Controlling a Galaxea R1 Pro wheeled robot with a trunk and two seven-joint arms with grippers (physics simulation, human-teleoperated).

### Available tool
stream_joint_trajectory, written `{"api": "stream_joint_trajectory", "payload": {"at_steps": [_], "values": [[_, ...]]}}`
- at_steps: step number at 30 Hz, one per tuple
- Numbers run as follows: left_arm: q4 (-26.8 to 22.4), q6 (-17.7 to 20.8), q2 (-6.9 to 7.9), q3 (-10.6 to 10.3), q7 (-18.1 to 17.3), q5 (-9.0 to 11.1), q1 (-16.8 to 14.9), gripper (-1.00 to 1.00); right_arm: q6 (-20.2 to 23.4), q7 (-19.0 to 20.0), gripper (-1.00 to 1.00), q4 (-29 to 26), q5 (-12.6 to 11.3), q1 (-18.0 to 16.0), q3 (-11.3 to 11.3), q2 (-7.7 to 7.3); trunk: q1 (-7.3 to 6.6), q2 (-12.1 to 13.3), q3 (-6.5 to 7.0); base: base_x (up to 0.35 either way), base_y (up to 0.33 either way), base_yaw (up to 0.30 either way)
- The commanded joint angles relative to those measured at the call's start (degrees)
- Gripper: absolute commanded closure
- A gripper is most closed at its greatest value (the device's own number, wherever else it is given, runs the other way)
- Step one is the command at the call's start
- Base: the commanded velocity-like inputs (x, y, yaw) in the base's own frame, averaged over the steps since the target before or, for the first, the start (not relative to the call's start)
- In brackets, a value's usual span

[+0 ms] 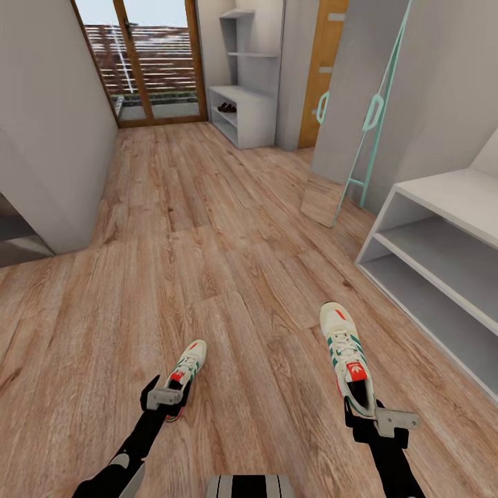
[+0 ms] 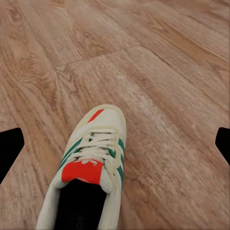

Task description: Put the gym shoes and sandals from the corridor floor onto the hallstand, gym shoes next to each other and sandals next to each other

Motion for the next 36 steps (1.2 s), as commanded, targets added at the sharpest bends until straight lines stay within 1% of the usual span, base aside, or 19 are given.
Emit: {"api": "stream_joint_trajectory", "payload": {"at_steps": [1,4,5,12,21,29,36], "values": [[0.2,0.0,0.14,0.0,-0.1,0.0,0.0,-1.0,0.0,0.0,1.0,0.0,0.0,0.0,0.0,-0.01,0.0,0.0,0.0,0.0,0.0,0.0],[1.0,-0.1,0.49,0.0,-0.7,-0.1,0.0,-1.0,0.0,0.0,1.0,0.0,0.0,0.0,0.0,-0.02,0.0,0.0,0.0,0.0,0.0,0.0],[2.1,-0.2,1.49,-0.1,-1.6,-0.1,0.0,-1.0,0.0,0.0,1.0,0.0,0.0,0.0,0.0,-0.01,0.0,0.0,0.0,0.0,0.0,0.0],[2.7,-1.0,2.89,-0.1,-3.2,0.2,0.1,-1.0,0.0,0.0,1.0,0.1,0.0,0.0,0.0,-0.02,0.0,0.0,0.0,0.0,0.0,0.0],[3.8,-1.7,3.38,-0.1,-4.0,0.3,0.3,-1.0,0.0,0.0,1.0,0.1,0.0,0.0,0.0,-0.02,0.0,0.0,0.0,0.0,0.0,0.0],[4.0,-1.8,4.59,0.0,-4.1,0.4,0.4,-1.0,0.0,0.0,1.0,0.1,0.0,0.0,0.0,-0.03,0.0,0.0,0.0,0.0,0.0,0.0],[4.1,-1.8,4.65,0.0,-4.1,0.4,0.4,-1.0,0.0,0.0,1.0,0.2,0.0,0.0,0.0,-0.03,0.0,0.0,0.0,0.0,0.0,0.0]]}}
